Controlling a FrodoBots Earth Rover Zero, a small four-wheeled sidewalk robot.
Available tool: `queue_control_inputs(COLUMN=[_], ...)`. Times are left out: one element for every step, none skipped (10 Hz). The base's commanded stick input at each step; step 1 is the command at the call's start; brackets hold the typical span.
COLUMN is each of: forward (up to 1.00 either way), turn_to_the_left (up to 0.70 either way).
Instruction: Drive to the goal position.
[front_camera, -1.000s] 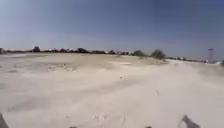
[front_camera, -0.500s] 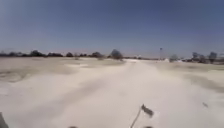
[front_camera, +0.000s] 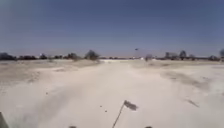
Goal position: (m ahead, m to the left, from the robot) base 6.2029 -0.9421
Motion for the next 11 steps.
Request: queue_control_inputs(forward=[0.70, 0.70, 0.70, 0.70, 0.70, 0.70, 0.70, 0.70, 0.70, 0.70, 0.70], turn_to_the_left=[0.00, 0.00, 0.00, 0.00, 0.00, 0.00, 0.00, 0.00, 0.00, 0.00, 0.00])
